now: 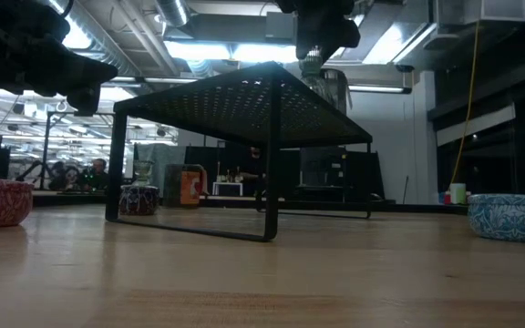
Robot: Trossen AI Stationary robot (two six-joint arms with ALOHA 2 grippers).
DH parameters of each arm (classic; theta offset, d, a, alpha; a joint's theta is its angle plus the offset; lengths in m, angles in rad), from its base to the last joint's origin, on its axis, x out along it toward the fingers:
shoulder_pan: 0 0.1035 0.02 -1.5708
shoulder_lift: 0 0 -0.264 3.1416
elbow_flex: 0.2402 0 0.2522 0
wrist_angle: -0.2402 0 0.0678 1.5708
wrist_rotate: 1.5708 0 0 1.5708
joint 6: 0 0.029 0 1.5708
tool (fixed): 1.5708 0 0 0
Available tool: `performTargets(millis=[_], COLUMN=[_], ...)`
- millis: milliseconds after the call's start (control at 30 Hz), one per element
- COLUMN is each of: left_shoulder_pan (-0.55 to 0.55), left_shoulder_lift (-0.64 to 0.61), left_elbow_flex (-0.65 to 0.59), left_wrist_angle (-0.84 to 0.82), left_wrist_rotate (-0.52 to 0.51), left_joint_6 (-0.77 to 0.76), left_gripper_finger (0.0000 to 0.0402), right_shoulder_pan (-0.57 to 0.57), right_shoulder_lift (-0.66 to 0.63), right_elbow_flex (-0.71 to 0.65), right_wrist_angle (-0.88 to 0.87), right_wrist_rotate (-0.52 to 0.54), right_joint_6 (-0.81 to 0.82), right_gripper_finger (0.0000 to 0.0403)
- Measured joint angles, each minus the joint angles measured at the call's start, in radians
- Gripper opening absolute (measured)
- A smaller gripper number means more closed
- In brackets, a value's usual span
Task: Pick & Place candle stick holders
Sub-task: Put the bottom glass candle holder on the shelf, then put the blue scented candle on the shelf
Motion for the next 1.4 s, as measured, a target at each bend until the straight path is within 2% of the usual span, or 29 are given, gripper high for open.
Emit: performTargets(millis=[233, 567, 733, 1000, 1400], left_shoulder_pan=[0.000, 0.000, 0.000, 0.000, 0.000], left_shoulder_lift=[0.000, 0.000, 0.000, 0.000, 0.000], left_elbow_flex=[0.000, 0.000, 0.000, 0.000, 0.000], left_wrist_angle=[0.000, 0.000, 0.000, 0.000, 0.000], left_wrist_rotate=[0.000, 0.000, 0.000, 0.000, 0.000], left_joint_6=[0.000, 0.000, 0.000, 0.000, 0.000], left_gripper_finger=[0.0002, 0.0002, 0.0002, 0.0002, 0.0002], right_shoulder_pan=[0.002, 0.002, 0.014, 0.065, 0.201], right_shoulder_lift=[0.000, -0.005, -0.025, -0.060, -0.102], right_elbow_flex=[0.000, -0.001, 0.015, 0.037, 0.020], right_wrist_angle=[0.000, -0.002, -0.003, -0.036, -0.182], right_wrist_rotate=[0.041, 0.018, 0.023, 0.023, 0.047], right_joint_6=[-0.018, -0.019, -0.027, 0.008, 0.010], right_gripper_finger=[0.0235, 0.0304, 0.0319, 0.0310, 0.0237])
